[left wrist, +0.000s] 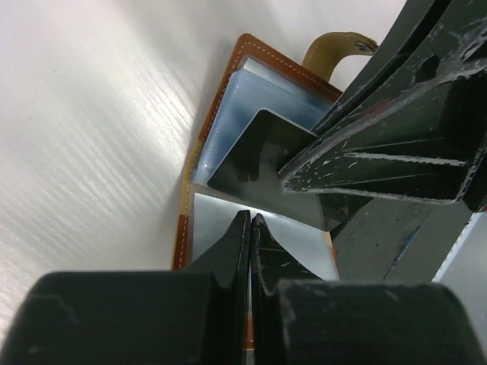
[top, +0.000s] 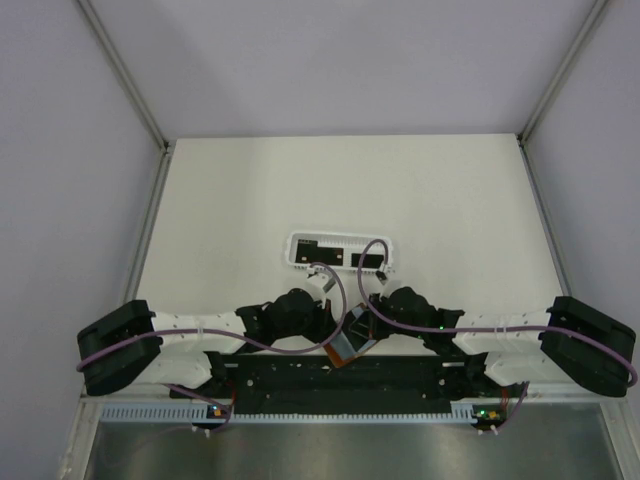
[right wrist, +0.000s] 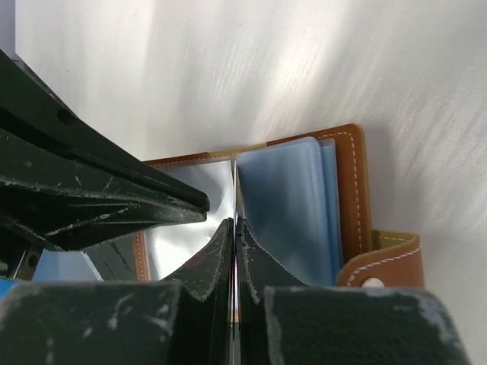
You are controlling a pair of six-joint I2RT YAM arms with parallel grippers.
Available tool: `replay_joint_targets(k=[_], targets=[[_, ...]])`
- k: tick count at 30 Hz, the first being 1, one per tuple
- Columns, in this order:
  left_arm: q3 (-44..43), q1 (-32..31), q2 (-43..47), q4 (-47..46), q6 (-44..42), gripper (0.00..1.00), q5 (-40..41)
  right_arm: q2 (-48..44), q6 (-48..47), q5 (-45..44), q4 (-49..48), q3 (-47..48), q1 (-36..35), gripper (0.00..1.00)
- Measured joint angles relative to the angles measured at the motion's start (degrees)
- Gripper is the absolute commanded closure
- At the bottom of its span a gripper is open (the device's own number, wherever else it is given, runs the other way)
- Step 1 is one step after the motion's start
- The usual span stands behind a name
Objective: Put the credit cards into the card holder
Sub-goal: Open the card holder at the center of the board.
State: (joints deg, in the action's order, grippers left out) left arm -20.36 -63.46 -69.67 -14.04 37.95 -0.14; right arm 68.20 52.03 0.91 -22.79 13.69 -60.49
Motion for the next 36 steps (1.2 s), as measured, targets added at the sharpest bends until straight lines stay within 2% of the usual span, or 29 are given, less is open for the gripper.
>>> replay_joint_targets(k=[15, 26, 36], targets=[[1.2, -0.02, -2.34, -4.15, 0.13, 1.0, -4.07, -0.42, 0.24, -6.03, 4.98, 1.77, -1.29, 1.0], [0.57, -0.04, -13.6, -15.91, 1.51, 1.0, -8.48, -9.11, -0.09, -11.39, 15.19, 1.88, -1.36, 1.0], [0.22, -0.04, -14.6, -16.98, 1.6, 1.0, -8.85, -20.83, -1.97, -17.57, 28.2, 2.51, -1.38, 1.0]])
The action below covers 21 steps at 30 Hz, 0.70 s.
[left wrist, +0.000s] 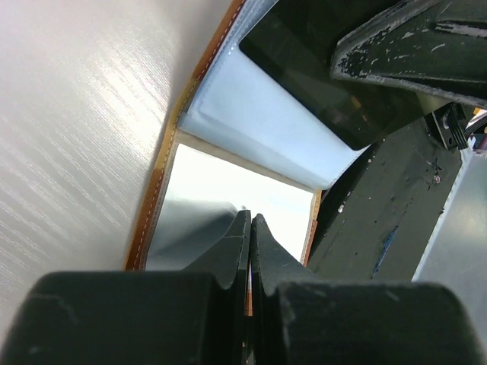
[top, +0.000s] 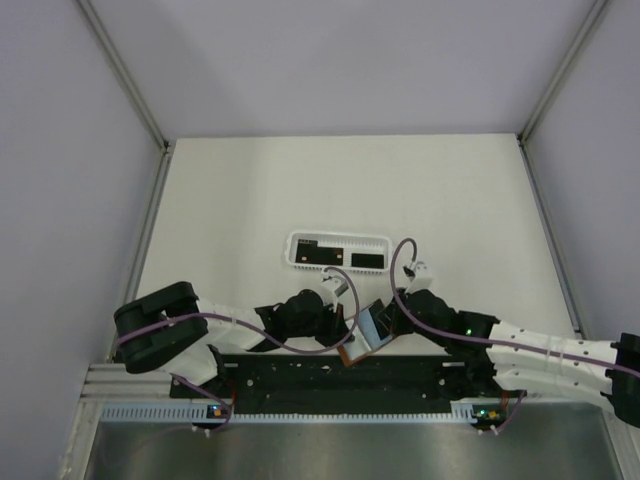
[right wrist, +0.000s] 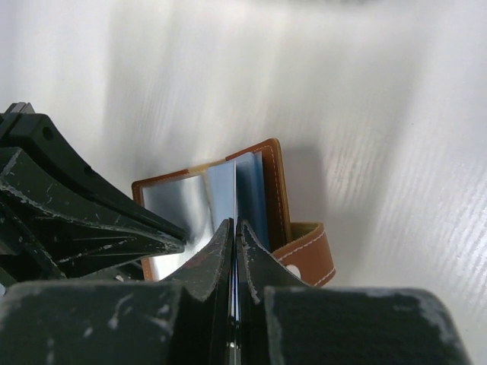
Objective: Put the credit cards into the card holder
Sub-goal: Open the card holder at the center of the board.
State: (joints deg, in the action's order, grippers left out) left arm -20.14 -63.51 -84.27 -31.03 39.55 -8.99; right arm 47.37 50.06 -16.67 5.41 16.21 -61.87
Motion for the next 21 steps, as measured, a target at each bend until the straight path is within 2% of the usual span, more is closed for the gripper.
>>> replay_joint_targets(k=[7, 13, 21], targets=[[-0.68, 0.0, 0.15, 1.38, -0.31, 1.0, 0.11, -1.38, -0.15, -1.49, 4.44, -0.02, 0.0, 1.0], [-1.57, -0.04, 0.52, 3.45, -1.16, 1.0, 1.16, 0.96, -0.2, -1.68, 4.68, 0.0, 0.0, 1.0], [-4.0, 0.39, 0.11, 6.64, -3.61, 1.0, 2.56, 3.74, 1.11, -1.27, -1.73, -1.84, 0.0, 1.0]])
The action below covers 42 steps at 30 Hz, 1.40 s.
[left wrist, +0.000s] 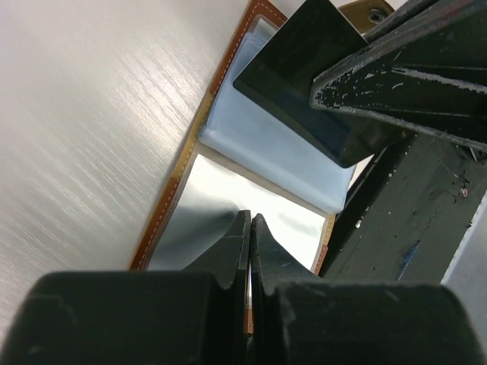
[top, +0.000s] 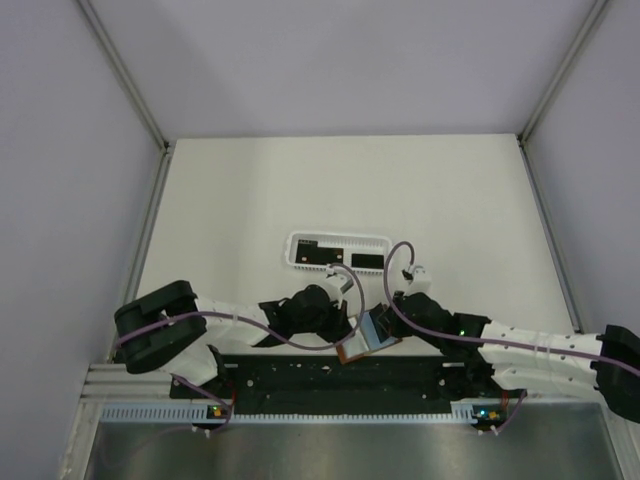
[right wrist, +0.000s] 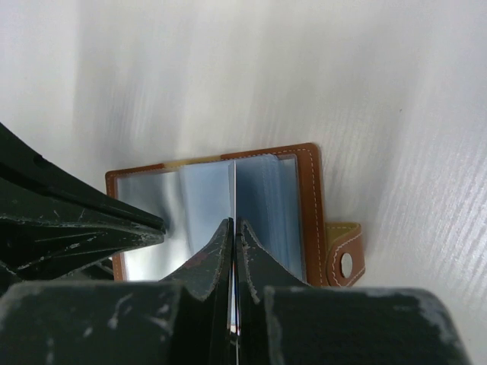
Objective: Put the credit cards into the card holder
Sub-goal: Open the card holder at the center of the board.
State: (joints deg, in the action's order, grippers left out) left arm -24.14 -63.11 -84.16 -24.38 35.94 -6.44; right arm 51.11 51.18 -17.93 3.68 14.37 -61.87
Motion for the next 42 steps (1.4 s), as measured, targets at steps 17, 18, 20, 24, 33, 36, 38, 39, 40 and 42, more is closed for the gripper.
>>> replay_joint_targets(k=[17, 18, 20, 24, 33, 36, 38, 39, 40, 42], targets=[[-1.62, 2.27, -1.51, 0.37, -1.9, 1.0, -0.15, 5.31, 7.41, -2.38, -12.0, -3.48, -2.95, 1.0], [-1.62, 2.4, -1.51, 0.42, -1.99, 1.0, -0.09, 5.92, 7.67, -2.67, -12.61, -3.48, -3.28, 1.0], [-1.62, 2.6, -1.51, 0.46, -2.23, 1.0, 0.02, 7.02, 8.5, -3.52, -13.94, -3.45, -4.07, 1.0], [-1.73, 2.78, -1.4, 0.63, -2.69, 1.0, -0.04, 8.59, 9.7, -4.57, -15.65, -3.45, -4.9, 1.0], [-2.89, 2.75, 0.33, 1.07, -3.41, 1.0, -1.7, 8.76, 11.37, -4.81, -15.91, -3.5, -5.16, 1.0], [-3.85, 2.78, 0.66, 0.83, -3.72, 1.0, -2.27, 8.76, 11.65, -4.87, -15.93, -3.54, -5.16, 1.0], [-4.81, 2.75, 0.44, 0.81, -4.11, 1.0, -2.93, 8.76, 11.93, -4.94, -16.26, -3.85, -5.16, 1.0], [-5.25, 2.75, 0.07, 0.61, -4.24, 1.0, -3.15, 8.76, 12.09, -4.96, -16.26, -3.91, -5.16, 1.0], [-5.7, 2.75, -0.5, 0.37, -4.37, 1.0, -3.32, 8.76, 12.13, -4.96, -16.35, -3.93, -5.16, 1.0], [-6.78, 2.75, -2.4, -0.09, -4.44, 1.0, -3.67, 8.76, 12.15, -4.96, -16.35, -3.93, -5.16, 1.0]])
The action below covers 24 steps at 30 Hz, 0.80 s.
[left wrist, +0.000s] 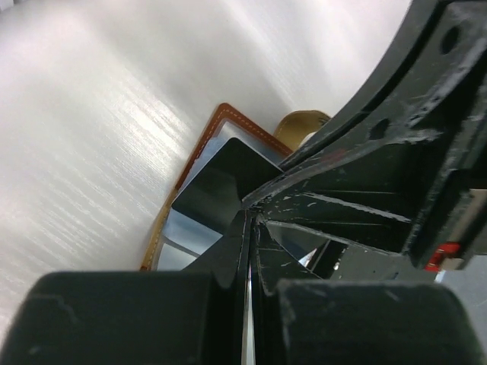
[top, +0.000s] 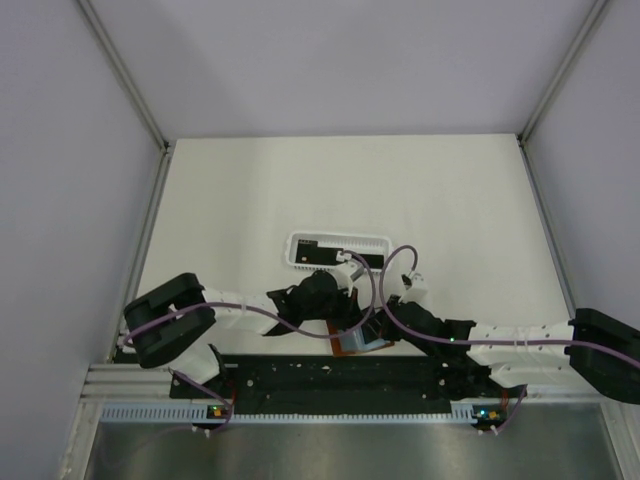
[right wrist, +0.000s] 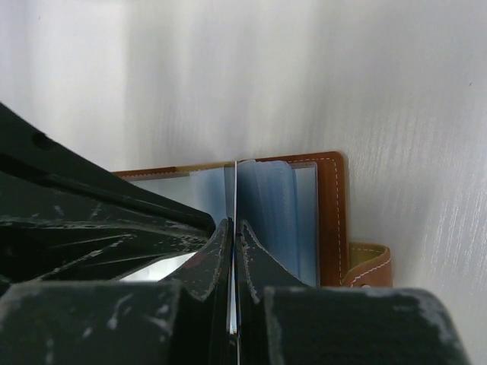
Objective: Put the credit cards into the card holder
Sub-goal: Open the card holder at the center of the board.
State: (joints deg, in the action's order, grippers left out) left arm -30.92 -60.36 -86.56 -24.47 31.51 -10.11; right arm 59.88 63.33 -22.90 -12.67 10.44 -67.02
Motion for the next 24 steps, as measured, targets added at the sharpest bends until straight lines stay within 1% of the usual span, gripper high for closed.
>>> replay_joint_targets(k=[6, 11, 24], targets=[[-0.15, -0.13, -3.43, -0.39, 0.17, 1.0, -0.59, -0.09, 0.37, -0.22, 0.04, -0.28, 0.0, 1.0], [1.07, -0.59, -3.43, -0.79, 0.72, 1.0, -0.55, -0.5, 0.81, -0.24, 0.26, -0.26, 0.0, 1.0], [6.51, -2.01, -1.57, -6.75, 2.84, 1.0, -0.09, -2.25, 2.16, -0.28, 3.08, -0.28, -0.33, 1.0]])
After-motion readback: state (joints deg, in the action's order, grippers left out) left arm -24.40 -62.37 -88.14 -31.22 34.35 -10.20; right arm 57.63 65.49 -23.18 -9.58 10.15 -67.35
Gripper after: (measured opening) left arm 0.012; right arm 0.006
